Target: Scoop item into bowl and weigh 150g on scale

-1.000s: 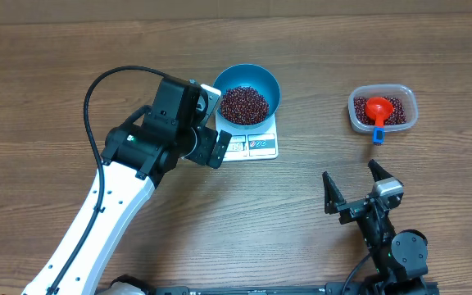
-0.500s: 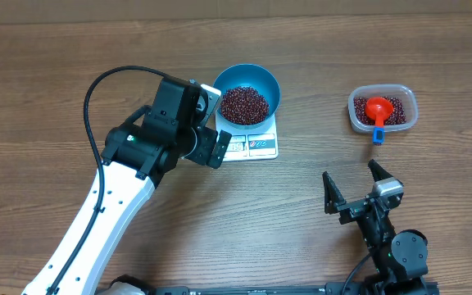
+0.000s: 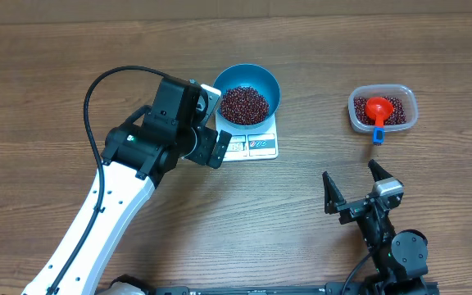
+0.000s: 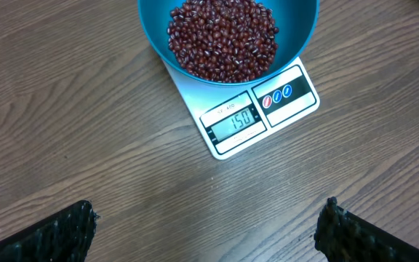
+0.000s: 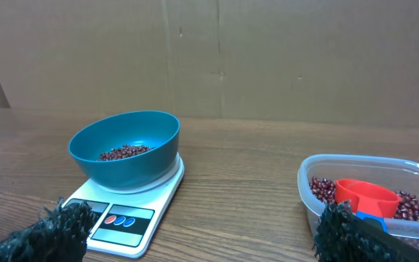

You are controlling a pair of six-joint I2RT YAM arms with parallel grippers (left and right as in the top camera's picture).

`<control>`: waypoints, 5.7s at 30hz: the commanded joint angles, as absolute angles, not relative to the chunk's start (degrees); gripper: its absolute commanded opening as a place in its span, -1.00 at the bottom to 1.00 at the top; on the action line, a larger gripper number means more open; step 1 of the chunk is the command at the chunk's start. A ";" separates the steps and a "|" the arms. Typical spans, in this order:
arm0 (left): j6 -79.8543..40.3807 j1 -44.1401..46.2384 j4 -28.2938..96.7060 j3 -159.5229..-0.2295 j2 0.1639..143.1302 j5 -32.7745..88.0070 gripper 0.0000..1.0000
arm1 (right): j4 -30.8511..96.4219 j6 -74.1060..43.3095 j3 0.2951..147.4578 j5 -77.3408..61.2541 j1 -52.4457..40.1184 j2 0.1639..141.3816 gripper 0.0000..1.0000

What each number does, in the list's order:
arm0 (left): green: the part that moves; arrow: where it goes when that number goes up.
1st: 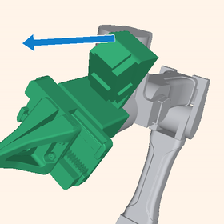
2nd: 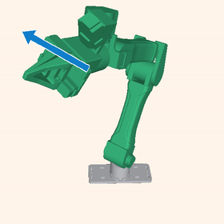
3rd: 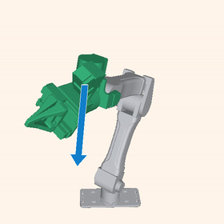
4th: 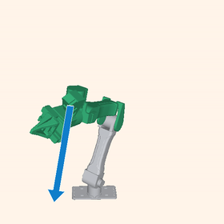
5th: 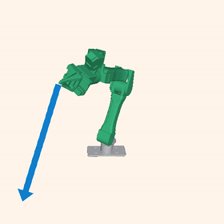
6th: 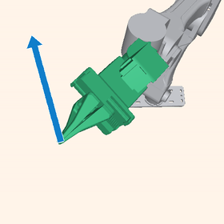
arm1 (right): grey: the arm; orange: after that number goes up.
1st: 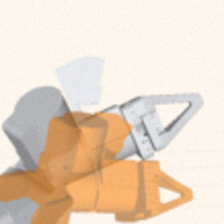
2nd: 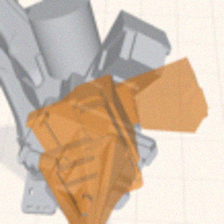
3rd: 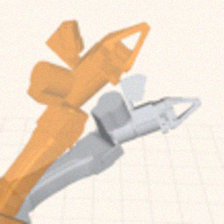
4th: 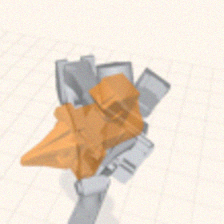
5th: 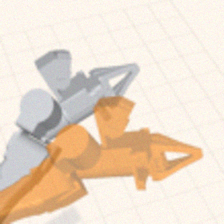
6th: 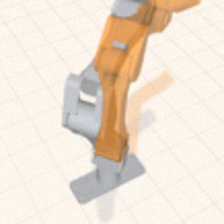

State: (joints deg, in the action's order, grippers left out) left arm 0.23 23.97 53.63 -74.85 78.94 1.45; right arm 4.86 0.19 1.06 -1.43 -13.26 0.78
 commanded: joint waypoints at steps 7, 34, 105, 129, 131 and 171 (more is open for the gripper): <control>1.30 24.01 53.54 -75.61 79.40 1.26 0.99 | 4.78 0.01 0.47 -0.93 -13.43 0.16 1.00; 1.32 24.01 53.54 -75.61 79.40 1.26 0.99 | 4.78 0.01 0.47 -0.93 -13.43 0.16 1.00; -36.82 -0.69 4.21 -0.27 0.14 -2.15 0.99 | 4.78 -0.01 0.47 -0.93 -13.43 0.16 1.00; -21.17 -0.73 4.45 -0.30 0.21 -0.47 0.99 | 4.78 -0.01 0.47 -0.93 -13.43 0.16 1.00; -21.19 -0.73 4.45 -0.30 0.21 -0.47 0.99 | 4.78 0.01 0.47 -0.93 -13.43 0.16 1.00; -21.19 -0.73 4.45 -0.30 0.21 -0.45 0.99 | 4.78 -0.01 0.47 -0.93 -13.43 0.16 1.00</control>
